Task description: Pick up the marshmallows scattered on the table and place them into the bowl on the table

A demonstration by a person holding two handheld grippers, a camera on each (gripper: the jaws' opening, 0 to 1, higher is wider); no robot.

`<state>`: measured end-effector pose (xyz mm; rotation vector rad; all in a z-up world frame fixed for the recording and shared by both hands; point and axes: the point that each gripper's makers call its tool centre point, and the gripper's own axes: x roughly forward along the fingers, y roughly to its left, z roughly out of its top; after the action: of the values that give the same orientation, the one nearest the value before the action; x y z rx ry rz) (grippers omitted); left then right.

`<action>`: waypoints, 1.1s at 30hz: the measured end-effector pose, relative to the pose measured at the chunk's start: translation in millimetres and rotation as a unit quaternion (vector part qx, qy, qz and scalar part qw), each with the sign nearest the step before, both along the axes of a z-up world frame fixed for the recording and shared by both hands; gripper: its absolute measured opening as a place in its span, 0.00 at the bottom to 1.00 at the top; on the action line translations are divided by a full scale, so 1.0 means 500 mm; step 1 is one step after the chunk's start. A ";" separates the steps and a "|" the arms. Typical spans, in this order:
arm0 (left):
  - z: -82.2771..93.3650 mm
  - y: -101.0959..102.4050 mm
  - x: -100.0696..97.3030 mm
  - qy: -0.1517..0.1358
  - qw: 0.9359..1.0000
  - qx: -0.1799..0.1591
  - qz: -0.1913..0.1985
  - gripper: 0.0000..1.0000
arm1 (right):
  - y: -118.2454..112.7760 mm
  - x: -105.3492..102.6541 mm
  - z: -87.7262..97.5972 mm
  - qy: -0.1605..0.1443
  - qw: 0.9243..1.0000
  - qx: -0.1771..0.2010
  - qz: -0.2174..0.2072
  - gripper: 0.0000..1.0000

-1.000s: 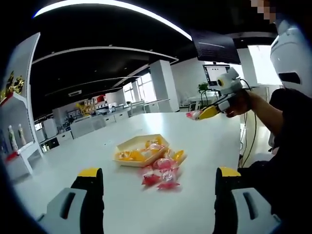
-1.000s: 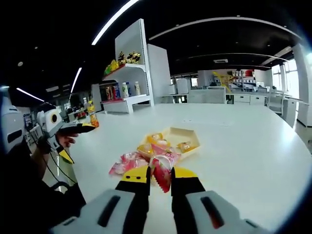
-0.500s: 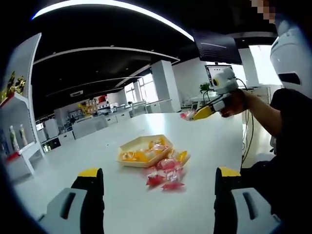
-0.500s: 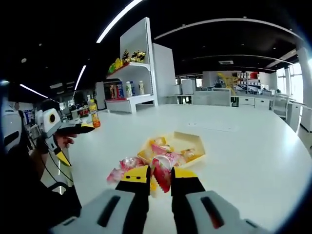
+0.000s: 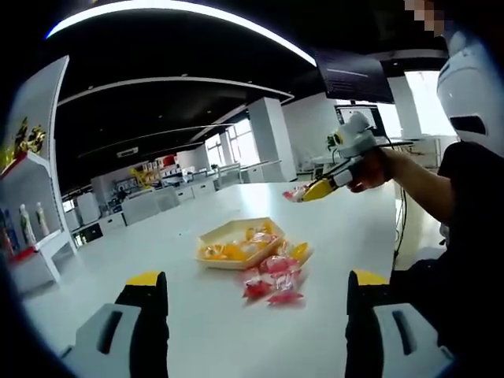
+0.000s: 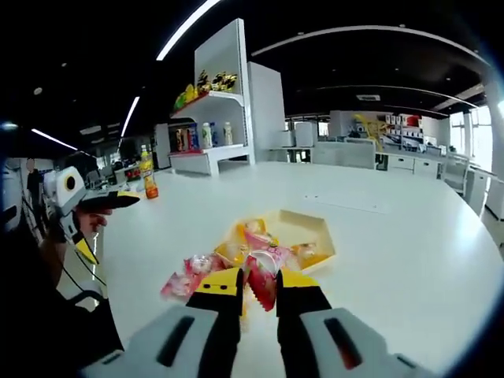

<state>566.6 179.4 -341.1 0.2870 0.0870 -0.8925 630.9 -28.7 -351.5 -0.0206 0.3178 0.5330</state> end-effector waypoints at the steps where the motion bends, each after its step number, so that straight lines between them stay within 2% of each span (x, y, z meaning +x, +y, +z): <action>1: 0.000 0.000 -0.001 0.000 1.000 0.000 0.000 0.94 | 0.003 0.004 0.000 0.000 1.000 -0.002 0.001 0.14; 13: -0.004 0.009 -0.001 0.002 1.000 0.003 0.004 0.93 | 0.045 0.051 0.019 -0.009 0.999 -0.020 0.024 0.14; 17: -0.003 0.012 -0.002 0.001 1.000 0.004 0.006 0.93 | 0.048 0.063 0.010 -0.009 0.999 -0.034 0.022 0.14; 22: -0.002 0.015 -0.002 0.000 1.000 0.003 0.009 0.93 | 0.047 0.077 0.002 -0.001 0.999 -0.028 0.022 0.14; 28: -0.001 0.009 -0.006 -0.002 1.000 0.008 0.012 0.93 | 0.045 0.088 0.015 -0.009 1.000 -0.028 0.011 0.14; 33: 0.009 -0.003 -0.023 -0.009 1.000 0.003 -0.002 0.93 | 0.048 0.098 0.016 -0.014 0.999 -0.037 0.010 0.14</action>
<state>555.1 178.2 -336.8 0.3015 0.0719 -0.8927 680.0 -4.6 -343.5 -0.1031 0.3108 0.5411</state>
